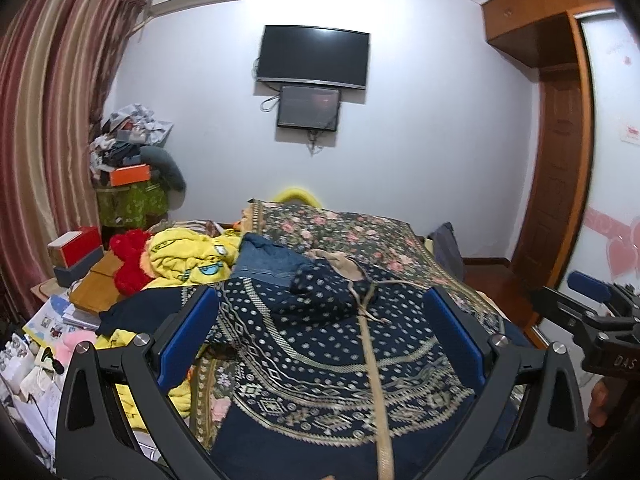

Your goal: Fold large clothes

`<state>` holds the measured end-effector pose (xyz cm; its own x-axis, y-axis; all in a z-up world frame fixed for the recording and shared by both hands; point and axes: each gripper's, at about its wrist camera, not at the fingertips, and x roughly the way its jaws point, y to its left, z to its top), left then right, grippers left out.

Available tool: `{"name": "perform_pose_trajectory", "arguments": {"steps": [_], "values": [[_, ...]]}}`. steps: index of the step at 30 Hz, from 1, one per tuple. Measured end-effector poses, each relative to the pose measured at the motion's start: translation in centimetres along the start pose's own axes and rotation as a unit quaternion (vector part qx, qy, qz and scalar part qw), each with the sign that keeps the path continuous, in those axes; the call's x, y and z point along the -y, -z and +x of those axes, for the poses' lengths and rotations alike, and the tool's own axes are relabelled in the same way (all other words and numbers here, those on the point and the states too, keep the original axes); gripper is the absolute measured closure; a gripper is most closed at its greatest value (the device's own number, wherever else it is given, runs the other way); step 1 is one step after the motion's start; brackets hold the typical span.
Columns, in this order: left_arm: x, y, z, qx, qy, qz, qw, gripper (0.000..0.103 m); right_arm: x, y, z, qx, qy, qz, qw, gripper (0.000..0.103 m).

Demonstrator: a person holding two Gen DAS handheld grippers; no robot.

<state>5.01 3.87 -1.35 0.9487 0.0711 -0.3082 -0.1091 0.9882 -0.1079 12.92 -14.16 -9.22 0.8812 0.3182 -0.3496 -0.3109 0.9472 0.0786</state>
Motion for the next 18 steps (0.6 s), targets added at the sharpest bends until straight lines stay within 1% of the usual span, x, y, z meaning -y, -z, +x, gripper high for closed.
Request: {"name": "perform_pose_trajectory", "arguments": {"steps": [2, 6, 9, 12, 15, 18], "values": [[-1.2, -0.4, 1.2, -0.005, -0.007, -0.006, 0.9999, 0.0, 0.1, -0.4, 1.0, -0.003, 0.0, 0.001, 1.0, 0.0], [-4.0, -0.9, 4.0, -0.016, -0.041, -0.021, 0.9988, 0.0, 0.4, -1.0, 3.3, -0.015, -0.001, 0.005, 1.0, 0.0], [-6.4, -1.1, 6.3, -0.033, -0.054, -0.036, 0.9974, 0.0, 0.5, -1.4, 5.4, -0.024, 0.002, 0.006, 1.0, 0.0], [-9.5, -0.7, 9.0, -0.056, -0.056, -0.065, 0.9947, 0.0, 0.5, -1.4, 8.0, -0.04, 0.01, 0.003, 0.999, 0.0], [-13.0, 0.4, 11.9, -0.086, -0.064, -0.097, 0.9895, 0.0, 0.4, -1.3, 10.9, -0.064, 0.01, -0.001, 0.998, 0.0], [-17.2, 2.4, 14.9, -0.123, -0.075, -0.145, 0.9789, 0.0, 0.2, -0.8, 14.5, -0.095, 0.021, -0.017, 0.995, 0.0]]}}
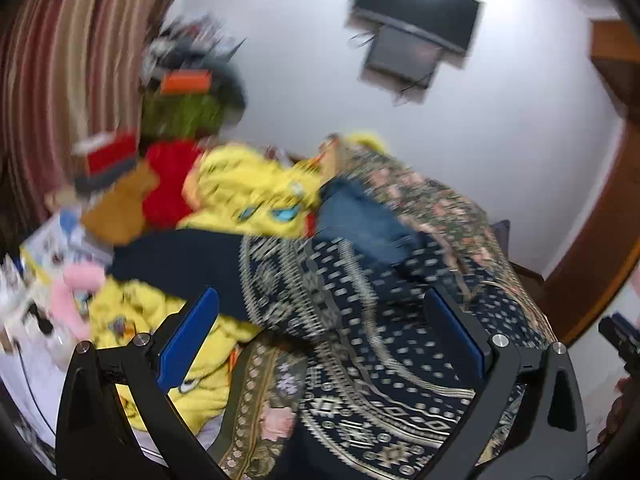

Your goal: Fold large clothes

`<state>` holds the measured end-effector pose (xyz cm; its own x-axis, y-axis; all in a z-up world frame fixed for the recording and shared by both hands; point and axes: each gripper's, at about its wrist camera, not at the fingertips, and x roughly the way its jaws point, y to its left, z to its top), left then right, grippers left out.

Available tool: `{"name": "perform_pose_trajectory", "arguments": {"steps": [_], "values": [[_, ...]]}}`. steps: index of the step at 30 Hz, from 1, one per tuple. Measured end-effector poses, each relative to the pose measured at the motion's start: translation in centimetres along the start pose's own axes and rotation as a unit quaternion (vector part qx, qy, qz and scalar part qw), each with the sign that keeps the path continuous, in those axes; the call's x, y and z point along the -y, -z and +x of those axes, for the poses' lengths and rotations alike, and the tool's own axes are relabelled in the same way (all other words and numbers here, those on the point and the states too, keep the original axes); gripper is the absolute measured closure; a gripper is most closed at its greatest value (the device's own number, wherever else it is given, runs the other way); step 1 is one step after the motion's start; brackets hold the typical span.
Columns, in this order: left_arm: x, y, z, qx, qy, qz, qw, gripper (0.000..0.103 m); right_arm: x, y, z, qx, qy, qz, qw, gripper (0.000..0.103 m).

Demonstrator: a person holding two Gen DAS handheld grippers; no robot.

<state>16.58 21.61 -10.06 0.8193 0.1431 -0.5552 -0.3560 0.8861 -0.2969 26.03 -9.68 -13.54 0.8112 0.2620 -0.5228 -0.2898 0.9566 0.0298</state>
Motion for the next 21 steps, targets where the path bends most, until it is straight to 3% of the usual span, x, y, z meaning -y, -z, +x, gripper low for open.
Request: {"name": "perform_pose_trajectory", "arguments": {"steps": [4, 9, 12, 15, 18, 21], "values": [[-5.3, 0.6, 4.4, -0.049, -0.017, -0.064, 0.9966, 0.0, -0.1, 0.3, 4.5, -0.045, 0.0, -0.018, 0.999, 0.0], [-12.4, 1.9, 9.8, -0.118, -0.005, -0.171, 0.9782, 0.004, 0.7, 1.1, 9.3, -0.107, -0.013, -0.009, 0.994, 0.0], [-15.7, 2.0, 11.9, -0.133, 0.012, -0.225, 0.9651, 0.01, 1.5, 1.4, 11.3, -0.135, -0.02, 0.007, 0.991, 0.0], [-18.8, 1.8, 13.9, -0.138, 0.005, -0.268, 0.9533, 0.014, 2.2, 1.7, 12.5, -0.15, -0.025, 0.028, 0.988, 0.0], [-20.9, 1.4, 15.6, -0.144, 0.004, -0.288, 0.9468, 0.017, 2.7, 2.2, 13.3, -0.162, -0.028, 0.044, 0.985, 0.0], [-22.5, 1.4, 17.3, -0.154, 0.008, -0.309, 0.9385, 0.027, 3.1, 2.5, 13.9, -0.172, -0.032, 0.056, 0.983, 0.0]]}}
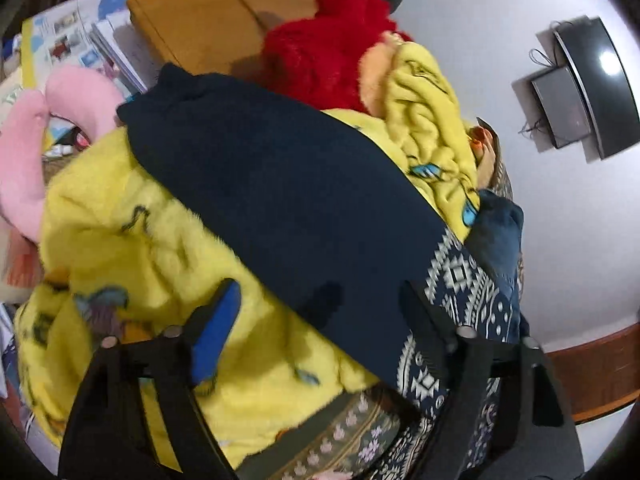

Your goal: Fold large clothes

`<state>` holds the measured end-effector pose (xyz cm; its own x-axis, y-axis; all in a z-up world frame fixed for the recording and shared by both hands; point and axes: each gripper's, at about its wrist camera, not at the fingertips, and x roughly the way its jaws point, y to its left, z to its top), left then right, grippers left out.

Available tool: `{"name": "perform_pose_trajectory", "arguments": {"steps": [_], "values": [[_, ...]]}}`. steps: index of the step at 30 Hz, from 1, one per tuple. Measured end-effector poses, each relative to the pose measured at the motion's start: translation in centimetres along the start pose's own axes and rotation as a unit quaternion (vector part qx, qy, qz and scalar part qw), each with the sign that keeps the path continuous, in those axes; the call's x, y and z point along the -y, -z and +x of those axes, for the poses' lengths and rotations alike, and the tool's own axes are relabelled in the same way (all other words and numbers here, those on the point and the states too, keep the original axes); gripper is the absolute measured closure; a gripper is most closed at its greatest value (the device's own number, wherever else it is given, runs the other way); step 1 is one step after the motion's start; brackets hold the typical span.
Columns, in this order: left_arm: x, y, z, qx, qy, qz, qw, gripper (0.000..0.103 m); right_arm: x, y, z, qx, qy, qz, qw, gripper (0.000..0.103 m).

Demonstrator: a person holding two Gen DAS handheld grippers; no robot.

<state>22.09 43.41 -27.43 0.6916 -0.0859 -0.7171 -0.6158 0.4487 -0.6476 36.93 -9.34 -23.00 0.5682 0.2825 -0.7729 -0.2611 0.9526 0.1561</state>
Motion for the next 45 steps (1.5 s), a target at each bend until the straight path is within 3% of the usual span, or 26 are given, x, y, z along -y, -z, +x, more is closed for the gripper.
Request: {"name": "perform_pose_trajectory", "arguments": {"steps": [6, 9, 11, 14, 21, 25, 31, 35, 40, 45], "values": [[-0.7, -1.3, 1.7, 0.009, -0.026, -0.006, 0.9996, 0.043, 0.4, 0.2, 1.4, -0.021, -0.001, 0.008, 1.0, 0.0], [-0.2, -1.6, 2.2, 0.016, -0.046, 0.005, 0.9988, 0.055, 0.5, 0.2, 1.7, -0.026, -0.001, 0.01, 1.0, 0.0], [0.6, -1.5, 2.1, 0.019, -0.075, 0.03, 0.9966, 0.074, 0.6, 0.2, 1.6, -0.025, -0.001, 0.011, 1.0, 0.0], [1.9, -1.2, 1.4, 0.023, -0.104, 0.068, 0.992, 0.093, 0.4, 0.1, 1.1, -0.019, -0.002, 0.009, 1.0, 0.0], [7.1, -0.6, -1.8, 0.07, -0.135, 0.156, 0.976, 0.098, -0.1, -0.1, -0.1, 0.001, -0.003, -0.004, 1.0, 0.0], [12.5, 0.4, -4.9, 0.121, -0.133, 0.226, 0.9575, 0.098, 0.1, -0.5, -1.0, 0.012, -0.006, -0.008, 1.0, 0.0], [21.8, 3.5, -9.1, 0.18, -0.068, 0.316, 0.9289, 0.098, 1.2, -1.3, -2.9, 0.037, -0.008, -0.002, 0.999, 0.0], [27.3, 6.7, -10.2, 0.19, -0.015, 0.363, 0.9121, 0.098, 2.2, -1.4, -4.3, 0.053, -0.007, 0.004, 0.999, 0.0], [32.5, 12.9, -8.5, 0.157, 0.032, 0.432, 0.8876, 0.098, 3.7, -1.3, -5.4, 0.063, -0.007, 0.008, 0.998, 0.0], [35.1, 20.6, -3.8, 0.086, 0.033, 0.514, 0.8527, 0.098, 5.6, -0.7, -5.8, 0.062, -0.008, 0.016, 0.998, 0.0]]}}
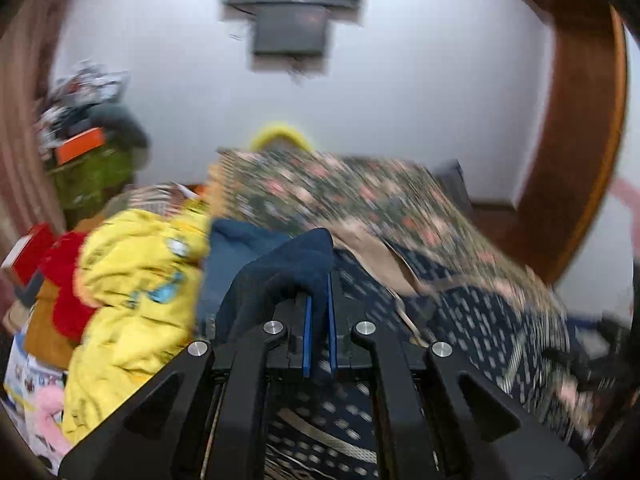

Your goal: Fold large clothes

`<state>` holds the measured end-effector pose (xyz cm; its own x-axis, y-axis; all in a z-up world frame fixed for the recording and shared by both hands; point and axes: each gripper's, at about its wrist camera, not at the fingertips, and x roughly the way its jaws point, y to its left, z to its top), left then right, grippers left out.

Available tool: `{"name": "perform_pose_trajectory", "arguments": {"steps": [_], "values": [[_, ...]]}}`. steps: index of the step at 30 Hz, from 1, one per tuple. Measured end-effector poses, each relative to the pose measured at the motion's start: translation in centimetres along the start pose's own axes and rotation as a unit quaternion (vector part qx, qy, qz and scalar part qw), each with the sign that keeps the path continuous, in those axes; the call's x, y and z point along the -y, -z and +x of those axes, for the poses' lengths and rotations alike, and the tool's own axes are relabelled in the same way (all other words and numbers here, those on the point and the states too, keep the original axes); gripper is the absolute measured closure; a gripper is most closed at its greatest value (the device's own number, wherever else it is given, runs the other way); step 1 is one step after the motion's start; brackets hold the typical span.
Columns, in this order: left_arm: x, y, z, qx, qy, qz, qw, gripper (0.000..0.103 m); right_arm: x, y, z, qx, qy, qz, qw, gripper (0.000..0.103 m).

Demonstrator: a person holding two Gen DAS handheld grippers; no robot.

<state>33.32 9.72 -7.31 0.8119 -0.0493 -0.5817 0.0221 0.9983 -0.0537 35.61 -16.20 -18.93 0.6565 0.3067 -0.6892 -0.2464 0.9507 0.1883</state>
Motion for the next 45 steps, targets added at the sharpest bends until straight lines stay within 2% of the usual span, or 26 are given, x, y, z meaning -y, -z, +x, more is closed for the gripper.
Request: {"name": "perform_pose_trajectory", "arguments": {"steps": [4, 8, 12, 15, 18, 21, 23, 24, 25, 30, 36, 43, 45], "values": [[5.2, 3.5, 3.6, -0.067, 0.029, 0.05, 0.9961, 0.098, 1.3, 0.6, -0.2, -0.005, -0.001, 0.01, 1.0, 0.0], [9.1, 7.8, 6.6, -0.125, 0.029, 0.094, 0.9873, 0.098, 2.4, 1.3, -0.3, -0.01, -0.003, 0.02, 1.0, 0.0], [9.6, 11.6, 9.3, -0.188, 0.026, 0.094, 0.9773, 0.097, 2.8, 1.8, -0.2, -0.021, -0.001, 0.02, 1.0, 0.0], [9.1, 13.3, 10.6, -0.221, 0.029, 0.079, 0.9715, 0.092, 2.5, 1.9, 0.0, -0.029, 0.001, 0.01, 1.0, 0.0], [7.8, 13.4, 9.4, -0.224, 0.049, 0.052, 0.972, 0.083, 1.7, 1.8, 0.2, -0.035, 0.0, -0.004, 0.999, 0.0], [6.0, 13.2, 7.5, -0.217, 0.072, 0.027, 0.9732, 0.07, 0.2, 1.5, 0.4, -0.037, -0.008, -0.023, 0.999, 0.0], [4.8, 13.0, 5.8, -0.201, 0.067, 0.021, 0.977, 0.059, -1.7, 1.1, 0.5, -0.034, -0.015, -0.046, 0.998, 0.0], [3.9, 12.8, 4.8, -0.19, 0.056, 0.018, 0.9801, 0.05, -2.4, 1.0, 0.5, -0.033, -0.017, -0.056, 0.998, 0.0], [3.1, 12.7, 4.0, -0.18, 0.048, 0.016, 0.9823, 0.046, -3.6, 0.8, 0.6, -0.031, -0.021, -0.071, 0.997, 0.0], [-2.7, 12.7, 0.4, -0.151, 0.009, -0.021, 0.9883, 0.046, -8.9, 0.5, 1.9, -0.035, -0.046, -0.132, 0.99, 0.0], [-9.5, 13.6, -0.8, -0.143, -0.046, -0.065, 0.9865, 0.046, -16.3, 1.4, 5.2, -0.055, -0.07, -0.204, 0.975, 0.0], [-13.9, 15.1, -0.9, -0.15, -0.048, -0.103, 0.9822, 0.046, -22.4, 2.8, 10.9, -0.102, -0.095, -0.241, 0.96, 0.002], [-14.7, 15.5, -0.6, -0.153, -0.045, -0.111, 0.9809, 0.046, -23.4, 3.1, 12.6, -0.115, -0.092, -0.246, 0.958, 0.009]]}}
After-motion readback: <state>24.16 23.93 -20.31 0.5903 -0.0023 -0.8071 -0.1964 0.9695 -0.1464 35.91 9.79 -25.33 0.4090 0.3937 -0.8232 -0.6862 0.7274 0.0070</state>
